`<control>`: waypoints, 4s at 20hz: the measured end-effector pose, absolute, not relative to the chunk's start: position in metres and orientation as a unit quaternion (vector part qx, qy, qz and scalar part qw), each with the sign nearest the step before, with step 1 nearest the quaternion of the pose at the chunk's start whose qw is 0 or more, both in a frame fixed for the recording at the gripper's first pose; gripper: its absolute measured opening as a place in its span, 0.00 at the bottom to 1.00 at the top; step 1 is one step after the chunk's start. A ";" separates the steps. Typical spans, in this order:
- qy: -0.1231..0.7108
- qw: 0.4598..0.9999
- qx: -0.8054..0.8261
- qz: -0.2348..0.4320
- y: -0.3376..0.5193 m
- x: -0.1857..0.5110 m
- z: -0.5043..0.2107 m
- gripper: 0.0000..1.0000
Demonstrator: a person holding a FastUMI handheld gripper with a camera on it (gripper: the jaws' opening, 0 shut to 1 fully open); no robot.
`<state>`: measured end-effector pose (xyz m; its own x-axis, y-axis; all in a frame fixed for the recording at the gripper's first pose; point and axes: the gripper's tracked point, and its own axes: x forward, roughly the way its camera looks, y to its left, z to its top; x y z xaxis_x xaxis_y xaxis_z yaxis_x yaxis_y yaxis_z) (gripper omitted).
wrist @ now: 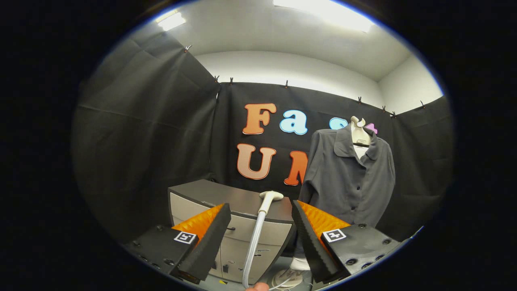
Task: Iron the clothes twice with a garment steamer, once on the left side and once on the right side.
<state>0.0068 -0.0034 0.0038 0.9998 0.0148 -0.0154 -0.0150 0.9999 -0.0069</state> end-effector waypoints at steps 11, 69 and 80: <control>0.031 0.999 -0.009 -0.016 -0.059 0.076 0.027 0.98; 0.287 0.954 0.047 -0.070 -0.033 0.401 -0.190 0.39; 0.140 0.987 0.080 0.006 -0.013 0.320 -0.117 0.38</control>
<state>0.3196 -0.0127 -0.1174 0.9605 0.0350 -0.2759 0.0101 0.9870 0.1605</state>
